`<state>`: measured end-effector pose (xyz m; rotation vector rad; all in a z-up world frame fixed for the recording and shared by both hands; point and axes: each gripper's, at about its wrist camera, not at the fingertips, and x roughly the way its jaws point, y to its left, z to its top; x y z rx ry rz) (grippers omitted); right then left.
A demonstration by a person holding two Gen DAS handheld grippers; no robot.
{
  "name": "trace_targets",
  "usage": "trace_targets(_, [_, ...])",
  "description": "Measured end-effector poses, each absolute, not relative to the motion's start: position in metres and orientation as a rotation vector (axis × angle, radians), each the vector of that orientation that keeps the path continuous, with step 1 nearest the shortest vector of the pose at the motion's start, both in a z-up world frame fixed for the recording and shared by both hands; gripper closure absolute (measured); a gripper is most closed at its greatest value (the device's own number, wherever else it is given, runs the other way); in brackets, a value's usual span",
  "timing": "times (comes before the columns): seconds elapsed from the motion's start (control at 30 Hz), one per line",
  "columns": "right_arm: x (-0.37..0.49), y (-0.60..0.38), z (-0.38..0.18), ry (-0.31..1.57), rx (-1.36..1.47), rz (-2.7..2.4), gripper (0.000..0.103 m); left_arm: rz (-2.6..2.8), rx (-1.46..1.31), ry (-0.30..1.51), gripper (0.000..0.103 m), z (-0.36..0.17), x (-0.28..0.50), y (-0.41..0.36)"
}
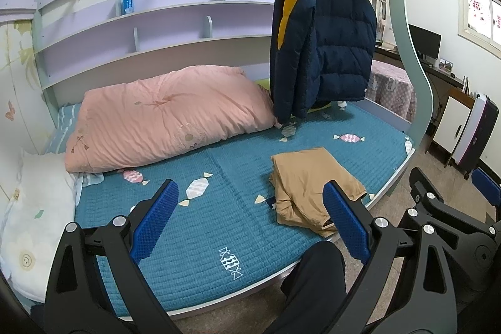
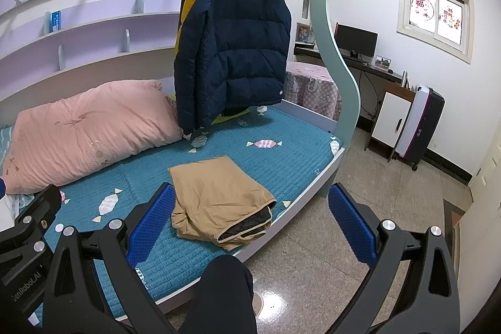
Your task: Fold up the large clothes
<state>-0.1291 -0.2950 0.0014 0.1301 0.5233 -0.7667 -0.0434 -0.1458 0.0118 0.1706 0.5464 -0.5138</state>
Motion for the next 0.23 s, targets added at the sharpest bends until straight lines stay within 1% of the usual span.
trace_targets(0.23, [-0.1317, -0.2953, 0.0006, 0.517, 0.134, -0.767, 0.008, -0.516, 0.174, 0.542, 0.009, 0.0099, -0.0457, -0.1489])
